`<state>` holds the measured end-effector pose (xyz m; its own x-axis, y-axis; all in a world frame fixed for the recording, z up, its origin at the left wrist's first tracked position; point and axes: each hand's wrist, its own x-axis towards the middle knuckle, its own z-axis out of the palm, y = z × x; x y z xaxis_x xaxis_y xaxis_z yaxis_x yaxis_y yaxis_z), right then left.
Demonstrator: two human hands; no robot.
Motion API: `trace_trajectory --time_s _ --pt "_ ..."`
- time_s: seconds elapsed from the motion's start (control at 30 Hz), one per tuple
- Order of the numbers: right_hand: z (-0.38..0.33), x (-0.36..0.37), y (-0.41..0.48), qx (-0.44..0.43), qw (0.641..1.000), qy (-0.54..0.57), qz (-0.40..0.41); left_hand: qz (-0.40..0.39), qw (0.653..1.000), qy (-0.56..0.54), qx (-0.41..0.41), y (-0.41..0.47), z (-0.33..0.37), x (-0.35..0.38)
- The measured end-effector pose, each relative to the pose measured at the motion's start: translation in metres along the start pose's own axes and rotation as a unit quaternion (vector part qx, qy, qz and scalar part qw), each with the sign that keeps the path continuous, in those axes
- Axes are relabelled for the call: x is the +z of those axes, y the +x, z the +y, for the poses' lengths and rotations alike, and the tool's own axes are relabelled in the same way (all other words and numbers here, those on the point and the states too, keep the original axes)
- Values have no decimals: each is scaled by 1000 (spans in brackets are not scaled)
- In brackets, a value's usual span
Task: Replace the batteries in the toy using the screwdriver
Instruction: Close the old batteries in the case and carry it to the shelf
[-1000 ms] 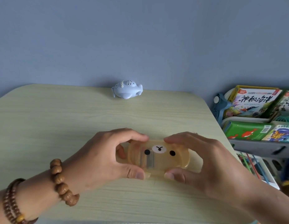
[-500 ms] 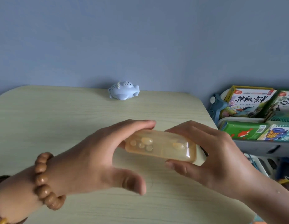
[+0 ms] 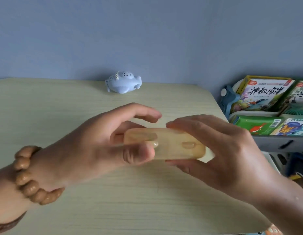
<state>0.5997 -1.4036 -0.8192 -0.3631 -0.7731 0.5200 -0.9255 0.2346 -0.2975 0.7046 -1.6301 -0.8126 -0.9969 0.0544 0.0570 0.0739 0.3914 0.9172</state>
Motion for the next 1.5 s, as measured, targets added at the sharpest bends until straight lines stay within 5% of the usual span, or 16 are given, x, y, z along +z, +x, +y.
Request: trace_trajectory --time_s 0.1,0.23,0.33,0.43,0.73,0.87,1.03,1.2,1.33,1.5 --pt "-2 -1 10 26 999 -13 -22 24 998 -54 -19 9 -3 -7" --pt "-9 -11 12 197 979 15 -59 59 996 -69 3 14 -8 -14" --pt "0 -14 -6 335 937 -97 10 87 995 -51 14 12 -14 -27" --pt "3 -3 -19 440 879 -177 -52 74 995 -58 15 12 -18 -40" --pt "-15 -25 16 514 850 -114 35 50 995 -80 43 39 36 -80" --pt "-66 -132 96 504 857 17 107 59 993 -89 55 35 140 -131" --pt "-153 -306 192 479 868 -5 132 35 994 -74 78 38 331 -218" --pt "-250 -503 269 469 867 -14 168 -70 989 -77 103 55 557 -273" --pt "-321 -644 308 509 841 0 186 -140 978 -96 124 69 710 -290" --pt "-393 -723 290 552 795 -149 204 -215 958 -90 168 65 802 -257"
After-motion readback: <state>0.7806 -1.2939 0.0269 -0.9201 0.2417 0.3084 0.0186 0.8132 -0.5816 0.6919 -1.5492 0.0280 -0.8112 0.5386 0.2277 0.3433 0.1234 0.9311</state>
